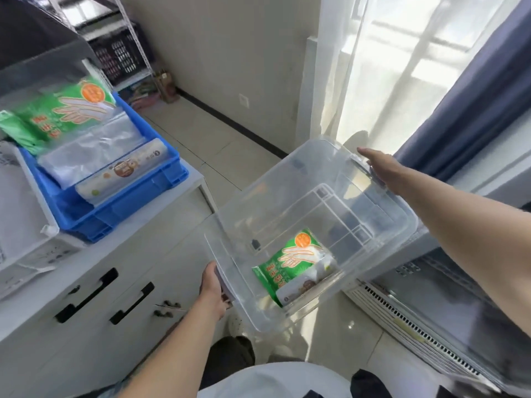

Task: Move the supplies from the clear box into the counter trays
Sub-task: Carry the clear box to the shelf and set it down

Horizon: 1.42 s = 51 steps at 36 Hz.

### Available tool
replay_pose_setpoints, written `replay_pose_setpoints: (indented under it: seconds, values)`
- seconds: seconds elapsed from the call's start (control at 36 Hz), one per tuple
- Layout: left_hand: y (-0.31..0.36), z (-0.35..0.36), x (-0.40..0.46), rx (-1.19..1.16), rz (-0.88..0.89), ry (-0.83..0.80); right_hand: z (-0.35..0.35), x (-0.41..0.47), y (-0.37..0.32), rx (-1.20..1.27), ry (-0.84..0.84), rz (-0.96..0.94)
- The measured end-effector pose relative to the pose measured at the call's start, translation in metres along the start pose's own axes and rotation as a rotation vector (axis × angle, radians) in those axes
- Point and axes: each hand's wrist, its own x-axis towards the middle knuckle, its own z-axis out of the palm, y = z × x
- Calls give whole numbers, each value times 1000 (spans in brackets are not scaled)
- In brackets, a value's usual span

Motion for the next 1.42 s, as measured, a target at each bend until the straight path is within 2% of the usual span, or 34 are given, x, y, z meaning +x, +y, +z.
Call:
replay_pose_setpoints:
  seconds: [0.19, 0.28, 0.39, 0.5, 0.67, 0.89, 0.97, 1.11, 1.42]
  values:
    - [26, 59, 26, -81, -48, 71, 1, 60, -43, -69, 32, -42]
    - [34, 88, 42, -199, -104, 75, 8, 96, -76, -161, -8, -80]
    - [64, 128, 73, -319, -126, 81, 22, 143, -132, -210, 33, -102]
    - [98, 155, 94, -340, -175, 61, 31, 185, -186, -227, 19, -76]
    - [178, 182, 123, -287, -76, 184, 38, 237, -258, -232, -51, -148]
    - [294, 234, 158, -435, 73, 183, 52, 319, -338, -156, -234, -250]
    - [340, 242, 164, -379, 108, 196, 59, 356, -365, -112, -255, -220]
    - [411, 236, 163, -300, 107, 263, 100, 397, -416, 37, -396, -199]
    - [521, 192, 203, -239, 136, 488, 186, 475, -475, 11, -620, -10]
